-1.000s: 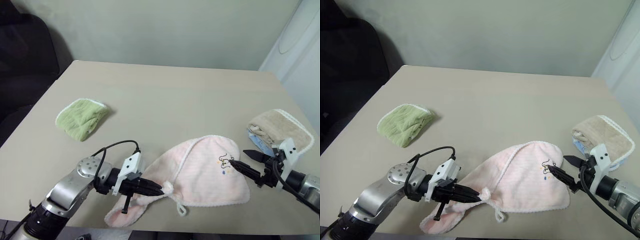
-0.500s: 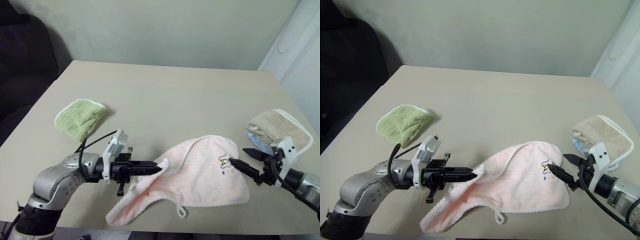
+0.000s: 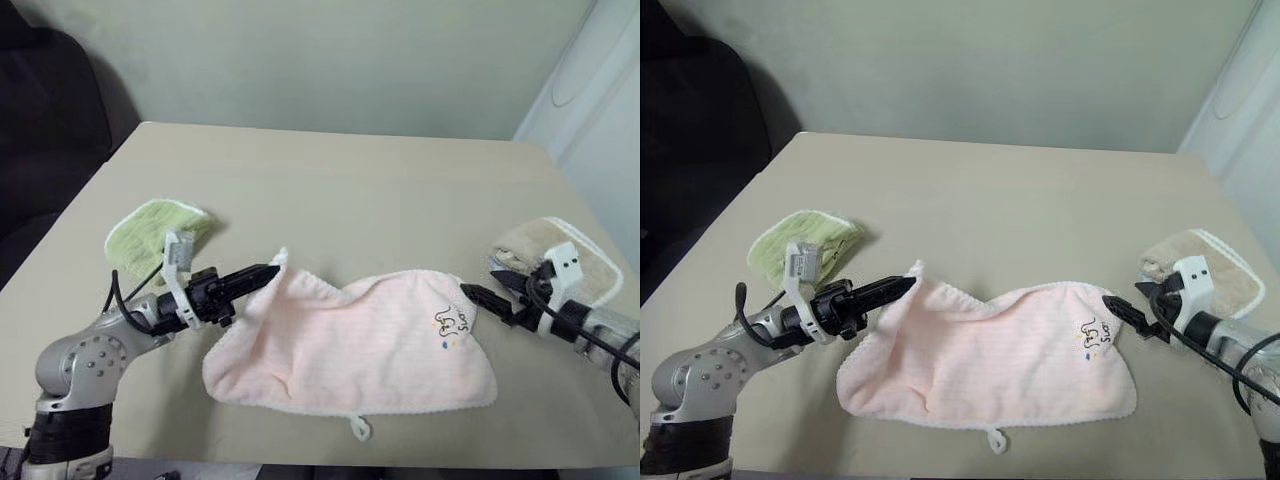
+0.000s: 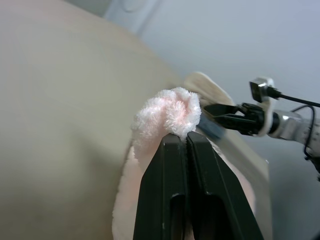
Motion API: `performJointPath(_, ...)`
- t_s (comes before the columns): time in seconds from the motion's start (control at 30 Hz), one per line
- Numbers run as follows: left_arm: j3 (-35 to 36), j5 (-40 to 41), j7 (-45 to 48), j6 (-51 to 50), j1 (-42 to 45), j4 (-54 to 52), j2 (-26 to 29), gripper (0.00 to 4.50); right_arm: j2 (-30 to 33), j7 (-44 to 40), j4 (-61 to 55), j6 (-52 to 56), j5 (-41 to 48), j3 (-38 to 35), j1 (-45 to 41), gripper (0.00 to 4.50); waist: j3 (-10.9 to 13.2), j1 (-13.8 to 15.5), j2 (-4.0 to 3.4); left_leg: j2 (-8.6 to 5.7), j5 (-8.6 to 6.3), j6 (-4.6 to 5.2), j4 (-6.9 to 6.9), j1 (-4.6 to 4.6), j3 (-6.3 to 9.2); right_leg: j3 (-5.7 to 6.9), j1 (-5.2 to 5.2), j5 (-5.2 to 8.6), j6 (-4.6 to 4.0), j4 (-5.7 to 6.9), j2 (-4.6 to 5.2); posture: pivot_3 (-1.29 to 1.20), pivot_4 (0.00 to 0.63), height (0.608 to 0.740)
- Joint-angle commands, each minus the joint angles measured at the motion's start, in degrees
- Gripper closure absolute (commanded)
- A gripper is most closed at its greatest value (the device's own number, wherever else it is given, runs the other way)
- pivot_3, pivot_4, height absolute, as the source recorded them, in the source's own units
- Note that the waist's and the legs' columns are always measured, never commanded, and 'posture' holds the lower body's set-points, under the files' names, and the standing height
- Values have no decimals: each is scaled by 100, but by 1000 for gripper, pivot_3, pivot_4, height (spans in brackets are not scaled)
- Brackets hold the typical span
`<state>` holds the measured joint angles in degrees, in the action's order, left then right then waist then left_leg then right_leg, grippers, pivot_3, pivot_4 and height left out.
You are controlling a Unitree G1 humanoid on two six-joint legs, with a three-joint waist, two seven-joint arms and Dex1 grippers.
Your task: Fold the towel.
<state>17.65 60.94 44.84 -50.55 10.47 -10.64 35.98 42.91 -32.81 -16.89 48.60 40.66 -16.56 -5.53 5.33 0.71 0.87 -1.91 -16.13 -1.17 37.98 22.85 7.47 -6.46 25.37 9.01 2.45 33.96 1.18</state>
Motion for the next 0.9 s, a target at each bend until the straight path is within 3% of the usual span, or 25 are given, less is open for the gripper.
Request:
performJointPath(0.03, 352, 153, -509, 68, 223, 202, -268, 4498, -98, 51, 492, 94, -295, 425, -434, 23, 4, 10, 4, 0, 2, -3, 1, -4, 0, 1, -7, 0, 0, 1, -1, 0, 150, 740)
performJointPath(0.43, 1100, 296, -1088, 123, 281, 551, -392, 4498, -204, -224, 1646, -173, -822, 716, -883, 23, 38, 53, 22, -3, 14, -9, 2, -17, 5, 4, -25, -7, -6, 1, -1, 0, 150, 740)
performJointPath(0.7, 1043, -244, -1143, 352, 409, 1027, -283, 4498, -357, -281, 1740, 17, -699, 647, -1021, 23, 62, 50, 21, -4, 9, -15, 1, -42, 6, 2, -44, -6, -5, 1, -2, 0, 150, 740)
performJointPath(0.9, 906, -451, -1027, 401, 493, 1099, -332, 4498, -474, -381, 1584, 9, -878, 1002, -1030, 23, 64, 48, 28, -3, 7, -18, 1, -47, 7, 2, -44, -8, -8, 0, -4, 0, 150, 740)
